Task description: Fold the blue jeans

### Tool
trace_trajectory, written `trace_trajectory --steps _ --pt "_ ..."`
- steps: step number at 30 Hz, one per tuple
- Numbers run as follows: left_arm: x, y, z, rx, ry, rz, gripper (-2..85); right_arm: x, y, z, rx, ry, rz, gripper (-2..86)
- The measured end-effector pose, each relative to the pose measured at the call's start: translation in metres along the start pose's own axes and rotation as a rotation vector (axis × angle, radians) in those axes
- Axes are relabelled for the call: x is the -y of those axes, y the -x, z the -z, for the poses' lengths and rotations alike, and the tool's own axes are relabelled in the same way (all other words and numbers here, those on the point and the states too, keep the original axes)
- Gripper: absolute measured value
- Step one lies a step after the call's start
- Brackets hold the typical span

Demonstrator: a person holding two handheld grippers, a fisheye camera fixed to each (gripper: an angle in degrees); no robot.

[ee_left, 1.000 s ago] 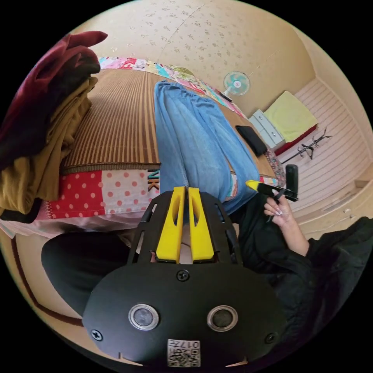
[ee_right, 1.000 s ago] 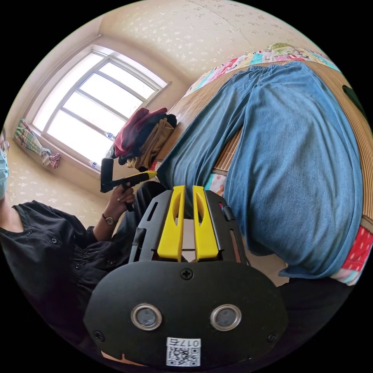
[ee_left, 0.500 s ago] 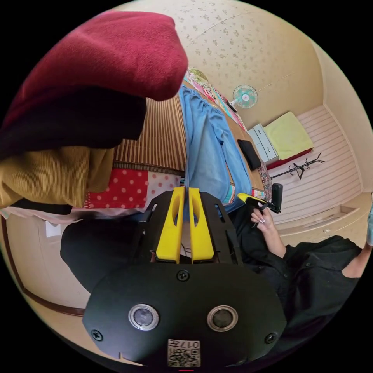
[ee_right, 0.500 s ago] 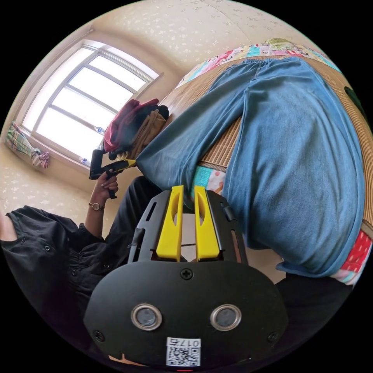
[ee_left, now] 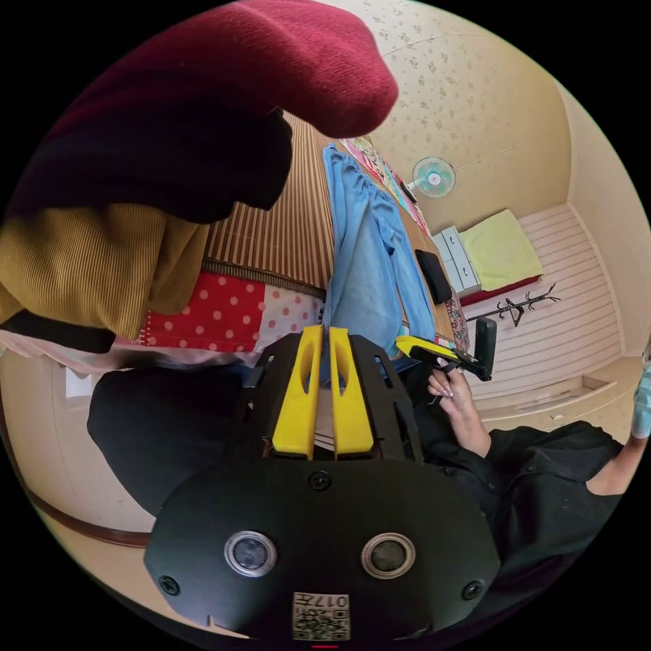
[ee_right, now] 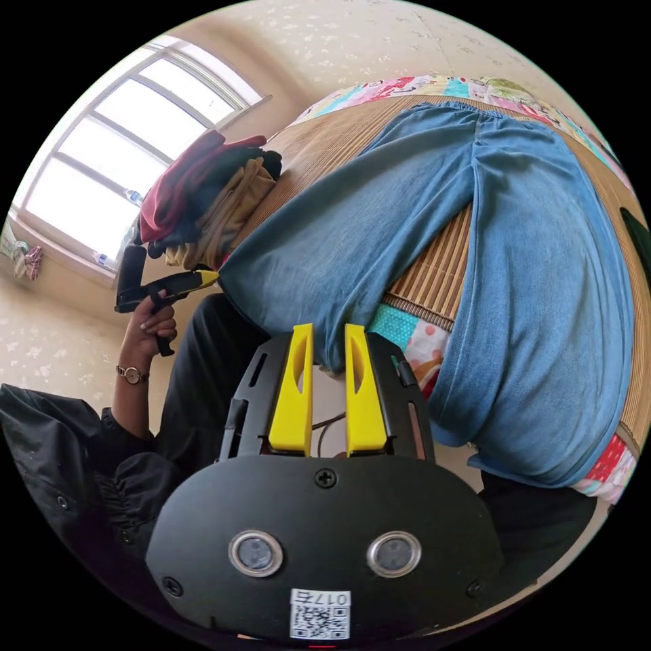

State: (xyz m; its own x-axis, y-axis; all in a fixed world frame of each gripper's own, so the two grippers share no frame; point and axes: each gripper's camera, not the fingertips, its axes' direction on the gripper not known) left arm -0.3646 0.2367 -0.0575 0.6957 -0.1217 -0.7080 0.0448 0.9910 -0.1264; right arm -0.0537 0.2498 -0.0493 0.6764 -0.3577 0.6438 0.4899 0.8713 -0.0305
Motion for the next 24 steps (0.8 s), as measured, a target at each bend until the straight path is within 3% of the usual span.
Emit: trace_trajectory --steps 11,14,17,21,24 --pt "0.005 0.006 -0.004 -0.019 0.019 0.006 -0.3 0.012 0.007 -0.01 -0.129 0.036 0.042 2.8" --pt "0.006 0.008 -0.003 -0.032 0.03 0.0 -0.2 0.012 -0.007 0.005 -0.026 0.021 0.053 1.9" --pt "0.007 0.01 -0.001 -0.092 0.038 -0.012 -0.1 0.007 -0.026 0.033 0.202 -0.03 0.071 1.4" --pt "0.005 0.006 -0.001 -0.287 0.041 -0.108 -0.2 -0.014 -0.072 0.072 0.462 -0.175 0.024 1.1" --pt "0.004 0.019 -0.015 -0.334 0.086 -0.029 -0.4 -0.026 -0.115 0.068 0.388 -0.126 -0.112 1.0"
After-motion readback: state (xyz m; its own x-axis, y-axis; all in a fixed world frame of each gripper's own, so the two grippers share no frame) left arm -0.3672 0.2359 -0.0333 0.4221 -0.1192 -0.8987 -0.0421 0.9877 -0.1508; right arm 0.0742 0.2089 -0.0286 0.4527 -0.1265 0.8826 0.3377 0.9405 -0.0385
